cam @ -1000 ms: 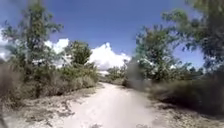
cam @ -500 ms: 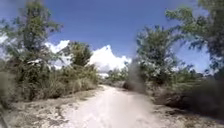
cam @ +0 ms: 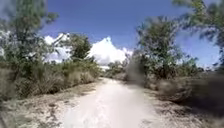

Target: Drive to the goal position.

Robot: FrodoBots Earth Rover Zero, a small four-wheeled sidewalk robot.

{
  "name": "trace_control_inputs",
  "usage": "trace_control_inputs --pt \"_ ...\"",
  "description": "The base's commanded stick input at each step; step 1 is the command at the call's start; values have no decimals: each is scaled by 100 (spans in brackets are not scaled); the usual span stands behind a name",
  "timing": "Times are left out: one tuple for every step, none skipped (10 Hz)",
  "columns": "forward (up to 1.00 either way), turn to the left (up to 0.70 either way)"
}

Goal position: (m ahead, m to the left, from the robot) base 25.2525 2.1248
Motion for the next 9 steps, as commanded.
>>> trace_control_inputs --pt "44 2" --pt "44 2" --pt "44 2" --pt "44 2" --pt "44 2" --pt "44 2" --pt "44 2" --pt "44 2" --pt "44 2"
